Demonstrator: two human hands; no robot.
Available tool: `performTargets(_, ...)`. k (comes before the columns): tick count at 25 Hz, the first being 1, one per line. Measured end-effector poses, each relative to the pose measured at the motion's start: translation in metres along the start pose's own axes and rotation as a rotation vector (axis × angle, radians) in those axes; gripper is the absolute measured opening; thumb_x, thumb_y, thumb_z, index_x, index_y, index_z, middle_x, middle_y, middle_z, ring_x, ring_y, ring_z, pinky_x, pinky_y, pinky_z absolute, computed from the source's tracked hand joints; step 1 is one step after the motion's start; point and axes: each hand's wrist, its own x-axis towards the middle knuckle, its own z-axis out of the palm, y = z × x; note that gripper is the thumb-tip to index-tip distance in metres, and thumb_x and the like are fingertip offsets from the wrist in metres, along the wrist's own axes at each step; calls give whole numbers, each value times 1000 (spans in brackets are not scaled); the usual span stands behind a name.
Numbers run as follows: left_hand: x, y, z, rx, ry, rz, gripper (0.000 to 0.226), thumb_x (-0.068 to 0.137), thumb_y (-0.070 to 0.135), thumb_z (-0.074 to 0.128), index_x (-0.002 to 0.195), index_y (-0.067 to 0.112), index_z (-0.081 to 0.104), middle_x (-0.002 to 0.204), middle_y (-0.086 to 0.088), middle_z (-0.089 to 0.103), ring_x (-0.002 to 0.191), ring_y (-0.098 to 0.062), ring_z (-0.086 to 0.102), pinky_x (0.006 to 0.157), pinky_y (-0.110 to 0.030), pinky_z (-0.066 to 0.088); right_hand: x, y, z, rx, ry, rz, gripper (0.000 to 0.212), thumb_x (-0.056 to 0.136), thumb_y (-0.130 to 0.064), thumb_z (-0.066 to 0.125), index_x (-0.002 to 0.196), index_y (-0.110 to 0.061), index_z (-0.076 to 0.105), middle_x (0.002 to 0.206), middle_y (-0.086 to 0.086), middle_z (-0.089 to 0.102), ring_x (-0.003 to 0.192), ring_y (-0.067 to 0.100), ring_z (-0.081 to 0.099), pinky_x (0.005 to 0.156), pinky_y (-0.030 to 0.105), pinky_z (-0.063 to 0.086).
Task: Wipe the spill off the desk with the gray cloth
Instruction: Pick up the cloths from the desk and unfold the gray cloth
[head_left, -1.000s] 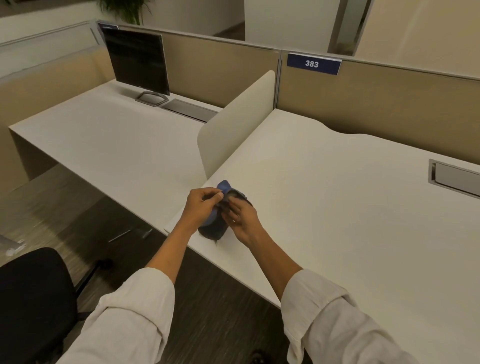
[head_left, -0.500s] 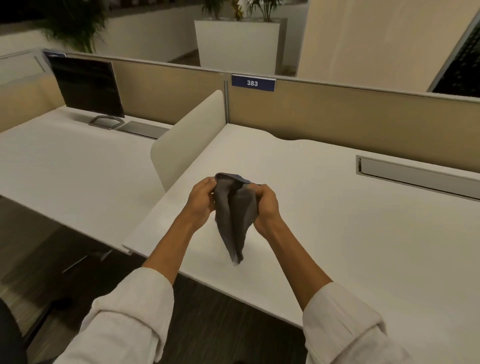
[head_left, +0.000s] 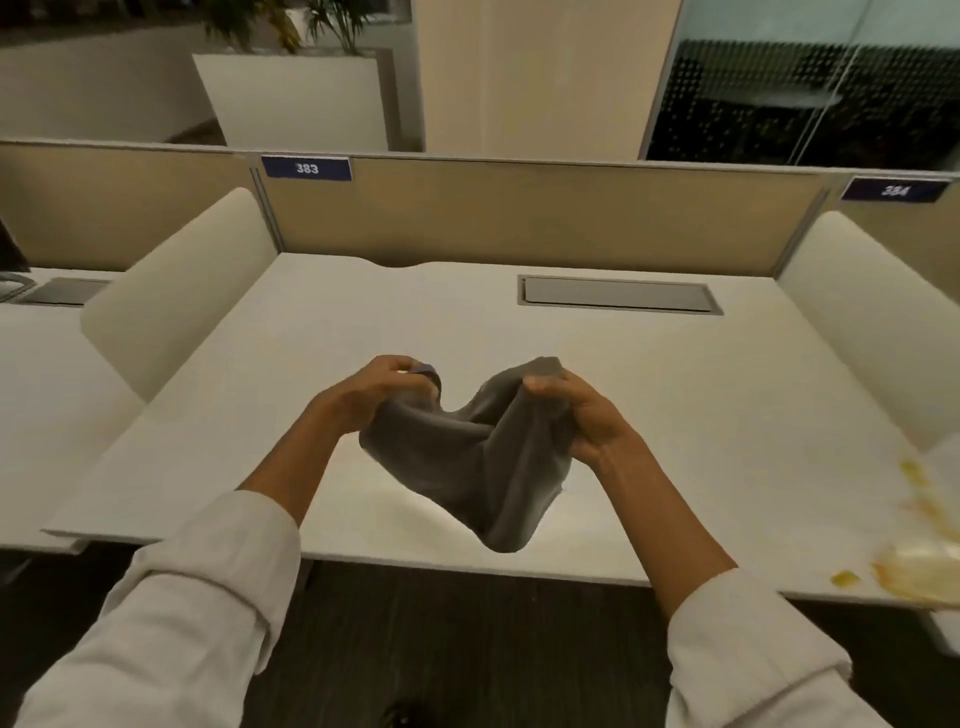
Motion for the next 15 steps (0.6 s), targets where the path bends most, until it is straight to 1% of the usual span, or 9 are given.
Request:
performTargets(1, -2, 7, 15, 75, -97, 27, 49, 71, 35, 75, 114, 16, 62, 110, -6, 65, 100, -27, 63, 95, -44, 54, -16, -2, -25, -47, -15, 1, 52, 64, -36, 89, 108, -19, 68, 116, 8, 69, 115, 30, 61, 101, 51, 50)
performTargets(2, -4, 14, 28, 143, -195, 40, 60, 60, 38, 80, 115, 19, 62, 111, -5, 64, 101, -27, 63, 91, -44, 56, -31, -5, -47, -58, -24, 5, 37, 73, -20, 82, 107, -16, 67, 110, 8, 71, 108, 28, 64, 94, 45, 56)
performTargets(3, -9, 23, 44, 226, -285, 62, 67, 54, 38, 83, 115, 19, 63, 110, -4, 64, 101, -26, 64, 88, -42, 58, -48, -9, -72, -72, -26, 8, 29, 80, -8, 74, 108, -14, 65, 107, 7, 72, 103, 26, 67, 84, 37, 60)
performTargets(5, -13, 37, 76, 358, -382, 97, 65, 53, 35, 87, 112, 17, 66, 108, -5, 67, 99, -27, 66, 86, -41, 59, -78, -16, -113, -189, 3, 27, 27, 85, 2, 66, 108, -12, 64, 109, 7, 71, 98, 24, 68, 71, 26, 59)
performTargets(6, -14, 44, 91, 385, -400, 128, 58, 58, 33, 86, 110, 16, 68, 106, -6, 69, 98, -28, 67, 86, -42, 59, -90, -19, -133, -296, 37, 51, 27, 84, 3, 66, 109, -9, 65, 111, 10, 70, 96, 24, 67, 69, 26, 59)
performTargets(8, -15, 59, 118, 377, -417, 206, 37, 72, 28, 81, 105, 14, 72, 102, -8, 72, 96, -30, 69, 85, -45, 59, -114, -25, -170, -533, 99, 125, 27, 80, 0, 69, 108, -3, 68, 109, 15, 68, 94, 25, 65, 76, 32, 58)
performTargets(10, -15, 74, 140, 328, -449, 286, 22, 85, 22, 71, 104, 13, 74, 99, -9, 73, 96, -30, 70, 85, -43, 60, -131, -33, -203, -730, 106, 192, 27, 79, -3, 70, 105, -6, 73, 107, 11, 69, 97, 25, 63, 82, 35, 57)
performTargets(13, -16, 104, 176, 257, -504, 356, 23, 97, 17, 54, 113, 14, 70, 107, -5, 72, 100, -26, 68, 89, -38, 56, -153, -42, -242, -872, 96, 232, 23, 86, -7, 67, 106, -16, 75, 112, 5, 69, 103, 24, 63, 86, 34, 57)
performTargets(15, -9, 120, 197, 169, -492, 331, 25, 99, 21, 49, 118, 14, 64, 115, -8, 67, 107, -27, 62, 96, -44, 50, -164, -46, -261, -845, 121, 187, 21, 93, -7, 59, 104, -18, 73, 109, 5, 69, 101, 23, 64, 84, 32, 57)
